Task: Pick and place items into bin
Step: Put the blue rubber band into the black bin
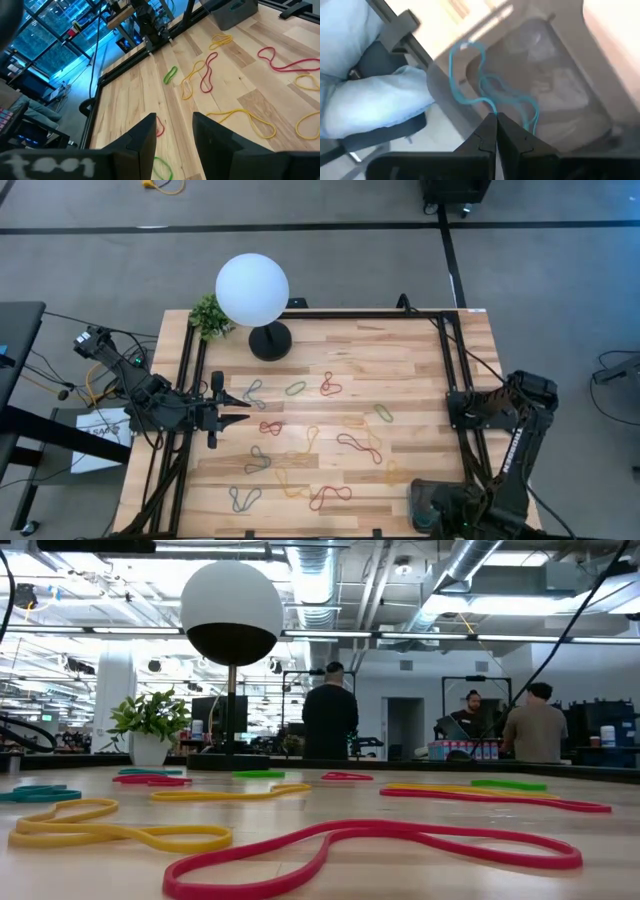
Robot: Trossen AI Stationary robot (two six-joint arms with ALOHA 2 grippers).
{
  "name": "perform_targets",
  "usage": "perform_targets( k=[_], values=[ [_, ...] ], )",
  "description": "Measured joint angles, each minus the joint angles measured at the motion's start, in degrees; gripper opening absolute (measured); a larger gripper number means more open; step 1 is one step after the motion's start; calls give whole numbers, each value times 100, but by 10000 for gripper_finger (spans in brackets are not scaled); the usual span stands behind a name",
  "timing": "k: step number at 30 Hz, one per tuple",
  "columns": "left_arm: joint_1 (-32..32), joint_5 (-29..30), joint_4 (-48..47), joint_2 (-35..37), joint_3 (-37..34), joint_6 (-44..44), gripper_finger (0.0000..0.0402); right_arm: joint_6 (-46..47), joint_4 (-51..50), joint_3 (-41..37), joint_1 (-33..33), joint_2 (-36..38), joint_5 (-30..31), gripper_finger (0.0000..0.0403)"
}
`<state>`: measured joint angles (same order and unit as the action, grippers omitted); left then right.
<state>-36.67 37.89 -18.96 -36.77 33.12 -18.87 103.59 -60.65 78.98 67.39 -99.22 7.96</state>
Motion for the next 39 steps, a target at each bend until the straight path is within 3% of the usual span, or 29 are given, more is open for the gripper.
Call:
perform_targets(
  k=[11,24,30,39],
  values=[
    [0,0,1,2,0,0,119,-1439,-71,-2,-702,0,-32,1],
    [0,0,0,0,0,0,119,-525,-835,-7,-756,0,-355,1],
    [0,0,0,0,0,0,119,-219,-896,-7,-995,0,-357,21],
    [0,0,0,1,0,0,119,-642,-878,-7,-1446,0,-362,56]
  ],
)
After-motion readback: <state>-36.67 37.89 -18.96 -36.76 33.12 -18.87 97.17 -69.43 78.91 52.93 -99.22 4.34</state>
